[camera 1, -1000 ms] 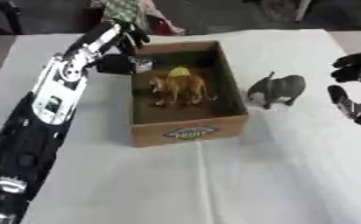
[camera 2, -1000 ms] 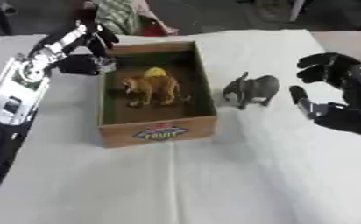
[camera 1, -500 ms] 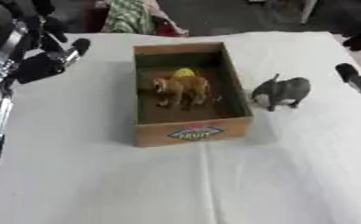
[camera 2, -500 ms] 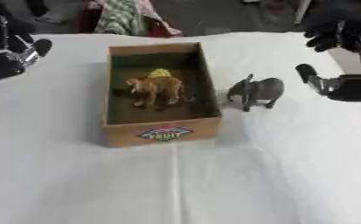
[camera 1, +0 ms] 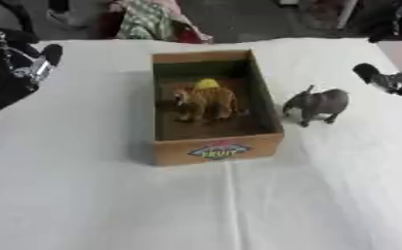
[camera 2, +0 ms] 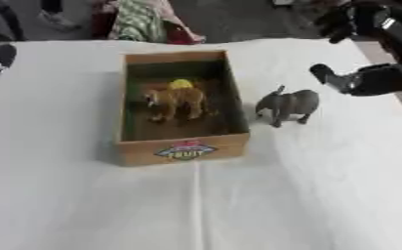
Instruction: Pick up objects on the table and place them in the box.
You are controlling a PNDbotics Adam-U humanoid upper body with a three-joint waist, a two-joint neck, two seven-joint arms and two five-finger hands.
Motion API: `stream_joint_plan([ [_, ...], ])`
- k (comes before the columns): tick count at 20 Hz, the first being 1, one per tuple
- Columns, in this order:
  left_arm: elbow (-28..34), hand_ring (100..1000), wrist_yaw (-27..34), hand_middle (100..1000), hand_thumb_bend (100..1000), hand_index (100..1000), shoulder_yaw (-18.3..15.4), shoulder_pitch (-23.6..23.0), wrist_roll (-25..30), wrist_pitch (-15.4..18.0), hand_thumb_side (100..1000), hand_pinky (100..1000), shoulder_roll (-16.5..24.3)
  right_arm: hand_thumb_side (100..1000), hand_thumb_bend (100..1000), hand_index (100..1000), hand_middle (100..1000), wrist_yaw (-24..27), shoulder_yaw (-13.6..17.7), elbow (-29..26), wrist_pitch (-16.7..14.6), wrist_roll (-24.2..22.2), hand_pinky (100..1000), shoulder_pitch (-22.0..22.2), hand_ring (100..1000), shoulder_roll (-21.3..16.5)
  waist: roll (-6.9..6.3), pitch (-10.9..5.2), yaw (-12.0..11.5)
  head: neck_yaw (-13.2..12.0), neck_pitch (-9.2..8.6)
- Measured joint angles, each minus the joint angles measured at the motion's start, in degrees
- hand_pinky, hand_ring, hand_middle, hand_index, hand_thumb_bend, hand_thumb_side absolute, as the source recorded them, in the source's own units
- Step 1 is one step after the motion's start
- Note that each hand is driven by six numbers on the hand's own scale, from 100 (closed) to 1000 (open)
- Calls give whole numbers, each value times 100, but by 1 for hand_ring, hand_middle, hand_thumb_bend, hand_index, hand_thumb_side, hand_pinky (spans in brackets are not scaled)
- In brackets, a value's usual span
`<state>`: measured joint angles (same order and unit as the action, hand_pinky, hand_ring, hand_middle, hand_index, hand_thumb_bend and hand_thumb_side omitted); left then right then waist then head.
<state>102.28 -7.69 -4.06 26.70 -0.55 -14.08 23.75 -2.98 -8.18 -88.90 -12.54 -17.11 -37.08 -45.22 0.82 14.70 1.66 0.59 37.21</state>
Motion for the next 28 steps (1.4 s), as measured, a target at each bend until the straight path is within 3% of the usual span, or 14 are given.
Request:
stream_joint_plan([
  [6, 6, 496, 159, 512, 475, 686, 63, -41, -277, 10, 437, 539, -1, 100, 366, 826, 802, -52, -108, 283, -108, -161, 746, -105, 812, 32, -2, 0, -14, 1, -1],
  [7, 6, 496, 162, 512, 473, 686, 71, -41, -288, 10, 434, 538, -1, 100, 412, 833, 821, -54, -108, 302, -118, -170, 758, -112, 835, 36, -2, 0, -14, 1, -1],
  [10, 6, 497, 167, 514, 477, 685, 73, -66, -294, 6, 433, 540, -5, 100, 426, 833, 815, -126, -185, 420, -107, -252, 759, -127, 834, 132, -4, 3, -39, 1, -1],
  [28, 6, 498, 168, 515, 478, 686, 72, -148, -224, -7, 431, 541, -14, 100, 361, 830, 790, -711, -528, 1139, -263, -770, 759, -124, 808, 605, -13, 17, -66, 0, 10],
])
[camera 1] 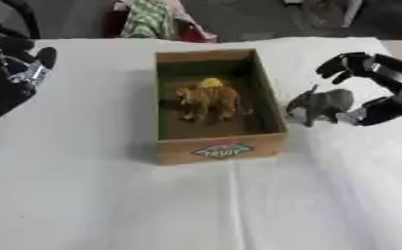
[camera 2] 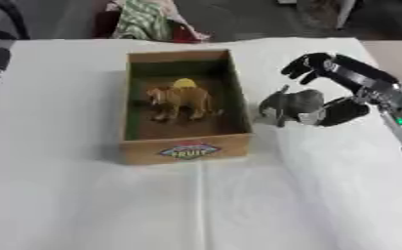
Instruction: Pick up objects on the table and place them in the box.
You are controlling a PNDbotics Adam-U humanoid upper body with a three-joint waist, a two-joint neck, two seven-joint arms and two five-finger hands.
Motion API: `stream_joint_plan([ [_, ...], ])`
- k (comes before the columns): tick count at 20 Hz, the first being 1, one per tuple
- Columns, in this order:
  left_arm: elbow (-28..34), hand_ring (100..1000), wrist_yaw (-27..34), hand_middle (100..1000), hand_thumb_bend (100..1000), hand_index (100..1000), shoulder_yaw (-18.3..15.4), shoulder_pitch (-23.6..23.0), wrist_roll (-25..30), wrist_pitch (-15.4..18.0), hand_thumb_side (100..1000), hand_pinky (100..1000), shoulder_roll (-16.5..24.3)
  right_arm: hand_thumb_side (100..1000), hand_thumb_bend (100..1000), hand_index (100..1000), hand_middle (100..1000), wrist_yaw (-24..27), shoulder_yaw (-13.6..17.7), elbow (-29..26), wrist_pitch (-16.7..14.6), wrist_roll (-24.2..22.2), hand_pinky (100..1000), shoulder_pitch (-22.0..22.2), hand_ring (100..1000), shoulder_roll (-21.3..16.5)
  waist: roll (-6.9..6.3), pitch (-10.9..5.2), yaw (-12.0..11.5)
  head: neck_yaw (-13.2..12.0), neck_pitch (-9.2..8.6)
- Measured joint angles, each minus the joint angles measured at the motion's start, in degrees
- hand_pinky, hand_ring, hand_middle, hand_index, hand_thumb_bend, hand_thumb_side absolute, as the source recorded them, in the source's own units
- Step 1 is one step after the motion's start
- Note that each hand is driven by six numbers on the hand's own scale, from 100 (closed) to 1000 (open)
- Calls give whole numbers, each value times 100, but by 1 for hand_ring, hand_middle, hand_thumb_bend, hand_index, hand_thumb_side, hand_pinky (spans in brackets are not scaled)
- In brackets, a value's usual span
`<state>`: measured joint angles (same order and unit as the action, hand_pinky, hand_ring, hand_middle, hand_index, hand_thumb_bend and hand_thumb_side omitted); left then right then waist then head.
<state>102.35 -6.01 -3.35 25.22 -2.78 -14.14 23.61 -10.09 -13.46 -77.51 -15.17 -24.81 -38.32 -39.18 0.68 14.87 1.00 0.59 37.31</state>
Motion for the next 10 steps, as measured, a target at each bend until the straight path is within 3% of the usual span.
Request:
stream_joint_plan([
  [8, 0, 498, 0, 515, 478, 686, 0, -2, 18, -1, 430, 541, -41, 100, 360, 830, 790, -183, 0, 116, -79, -17, 760, -2, 809, 23, 7, 0, -4, 0, 0],
  [10, -1, 498, 0, 516, 478, 686, 0, -7, 19, -1, 430, 541, -41, 100, 319, 819, 784, -201, 2, 151, -77, -11, 784, 1, 820, 23, 9, 0, -4, 0, 0],
])
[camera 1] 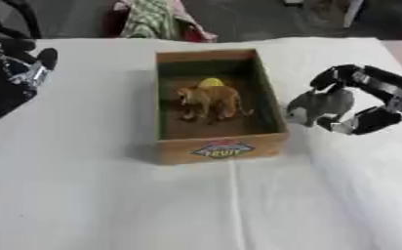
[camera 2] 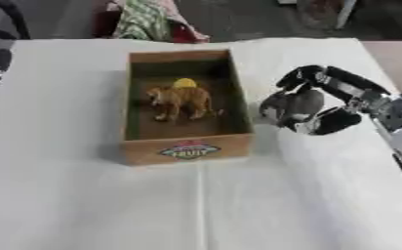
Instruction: Pick up objects on the table and place them in the box.
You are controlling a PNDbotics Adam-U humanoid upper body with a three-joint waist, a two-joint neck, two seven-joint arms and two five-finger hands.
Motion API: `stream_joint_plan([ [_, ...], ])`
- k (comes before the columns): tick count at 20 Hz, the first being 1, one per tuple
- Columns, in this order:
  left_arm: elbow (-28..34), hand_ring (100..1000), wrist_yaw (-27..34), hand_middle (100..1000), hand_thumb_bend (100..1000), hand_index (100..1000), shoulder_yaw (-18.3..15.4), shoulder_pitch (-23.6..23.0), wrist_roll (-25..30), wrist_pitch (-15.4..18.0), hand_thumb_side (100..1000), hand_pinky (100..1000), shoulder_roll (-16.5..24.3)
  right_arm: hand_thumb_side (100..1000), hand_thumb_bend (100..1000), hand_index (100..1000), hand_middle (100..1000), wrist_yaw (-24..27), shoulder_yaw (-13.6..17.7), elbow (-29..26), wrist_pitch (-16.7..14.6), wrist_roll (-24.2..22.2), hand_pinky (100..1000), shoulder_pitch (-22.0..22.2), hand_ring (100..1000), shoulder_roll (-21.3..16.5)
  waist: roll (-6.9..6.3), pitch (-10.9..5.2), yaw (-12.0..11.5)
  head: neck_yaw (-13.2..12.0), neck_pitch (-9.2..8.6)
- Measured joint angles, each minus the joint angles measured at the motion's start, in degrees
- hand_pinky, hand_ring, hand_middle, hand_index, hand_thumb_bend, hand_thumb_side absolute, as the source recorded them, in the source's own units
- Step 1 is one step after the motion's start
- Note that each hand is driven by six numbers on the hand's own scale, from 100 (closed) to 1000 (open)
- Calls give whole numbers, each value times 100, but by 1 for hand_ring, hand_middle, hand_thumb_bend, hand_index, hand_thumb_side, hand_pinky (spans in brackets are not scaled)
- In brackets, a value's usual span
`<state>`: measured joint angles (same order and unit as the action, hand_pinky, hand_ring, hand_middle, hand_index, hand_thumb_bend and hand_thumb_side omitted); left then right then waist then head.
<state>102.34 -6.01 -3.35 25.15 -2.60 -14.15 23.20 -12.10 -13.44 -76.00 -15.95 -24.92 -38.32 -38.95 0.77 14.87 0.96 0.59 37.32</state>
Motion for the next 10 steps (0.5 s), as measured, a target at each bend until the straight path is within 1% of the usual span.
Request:
stream_joint_plan([
  [4, -2, 498, -4, 516, 478, 686, 0, -29, 2, -1, 429, 541, -1, 100, 312, 819, 783, -226, 38, 126, 160, 136, 789, -6, 823, -9, 8, 0, -20, 0, 0],
  [10, -4, 498, -5, 516, 470, 687, 0, -42, 3, -2, 429, 541, -2, 100, 305, 815, 781, -838, 89, 281, 445, 331, 778, 2, 808, -10, 9, 0, -21, 0, 0],
])
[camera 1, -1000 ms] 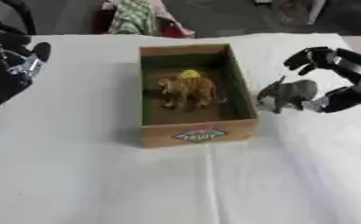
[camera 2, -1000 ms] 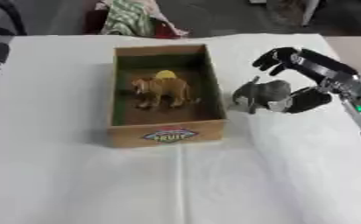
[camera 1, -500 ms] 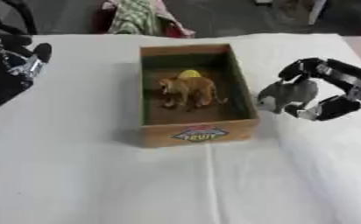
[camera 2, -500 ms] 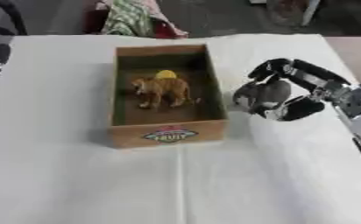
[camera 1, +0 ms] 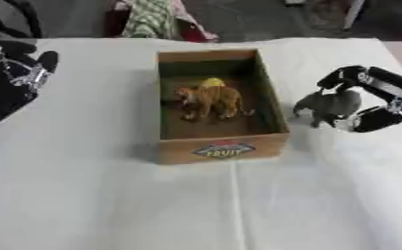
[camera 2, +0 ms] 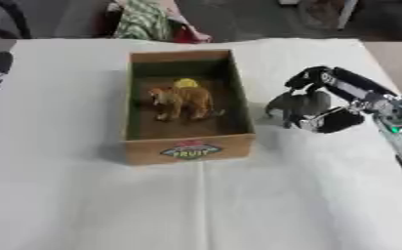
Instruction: Pick up objects on the table and place them in the box.
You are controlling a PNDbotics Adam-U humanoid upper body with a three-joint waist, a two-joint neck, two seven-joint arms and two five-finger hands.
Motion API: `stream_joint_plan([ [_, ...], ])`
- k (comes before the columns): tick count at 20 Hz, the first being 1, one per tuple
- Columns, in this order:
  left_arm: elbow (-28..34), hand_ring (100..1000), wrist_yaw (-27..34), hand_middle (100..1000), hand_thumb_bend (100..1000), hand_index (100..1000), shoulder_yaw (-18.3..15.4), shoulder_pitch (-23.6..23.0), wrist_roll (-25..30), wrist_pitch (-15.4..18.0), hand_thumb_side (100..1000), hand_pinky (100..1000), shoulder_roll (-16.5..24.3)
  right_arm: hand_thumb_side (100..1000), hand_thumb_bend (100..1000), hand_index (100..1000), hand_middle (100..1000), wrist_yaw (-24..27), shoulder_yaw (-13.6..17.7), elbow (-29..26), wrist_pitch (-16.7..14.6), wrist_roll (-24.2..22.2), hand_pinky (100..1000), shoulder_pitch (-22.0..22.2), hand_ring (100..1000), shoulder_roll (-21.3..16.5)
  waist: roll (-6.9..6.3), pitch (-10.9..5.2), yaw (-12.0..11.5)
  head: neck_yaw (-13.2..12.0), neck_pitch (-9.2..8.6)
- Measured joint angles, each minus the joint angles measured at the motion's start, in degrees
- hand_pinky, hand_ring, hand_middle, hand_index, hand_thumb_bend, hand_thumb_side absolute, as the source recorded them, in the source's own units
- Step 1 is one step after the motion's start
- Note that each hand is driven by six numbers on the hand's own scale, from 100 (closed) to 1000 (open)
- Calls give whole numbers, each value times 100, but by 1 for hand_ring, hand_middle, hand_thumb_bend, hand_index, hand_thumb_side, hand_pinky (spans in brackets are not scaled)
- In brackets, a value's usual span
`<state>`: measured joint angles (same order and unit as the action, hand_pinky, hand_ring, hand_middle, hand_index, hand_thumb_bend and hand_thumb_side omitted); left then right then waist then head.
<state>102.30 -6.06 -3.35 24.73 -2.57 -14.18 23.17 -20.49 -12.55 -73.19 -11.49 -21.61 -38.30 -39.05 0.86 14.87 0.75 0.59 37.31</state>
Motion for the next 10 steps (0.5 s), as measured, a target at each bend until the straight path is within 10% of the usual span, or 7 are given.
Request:
stream_joint_plan([
  [10, 0, 498, 0, 516, 463, 687, 0, -3, -3, -3, 430, 540, -1, 100, 303, 800, 773, -800, 55, 203, 48, 153, 765, 31, 793, 67, -3, 0, 1, 0, -1],
])
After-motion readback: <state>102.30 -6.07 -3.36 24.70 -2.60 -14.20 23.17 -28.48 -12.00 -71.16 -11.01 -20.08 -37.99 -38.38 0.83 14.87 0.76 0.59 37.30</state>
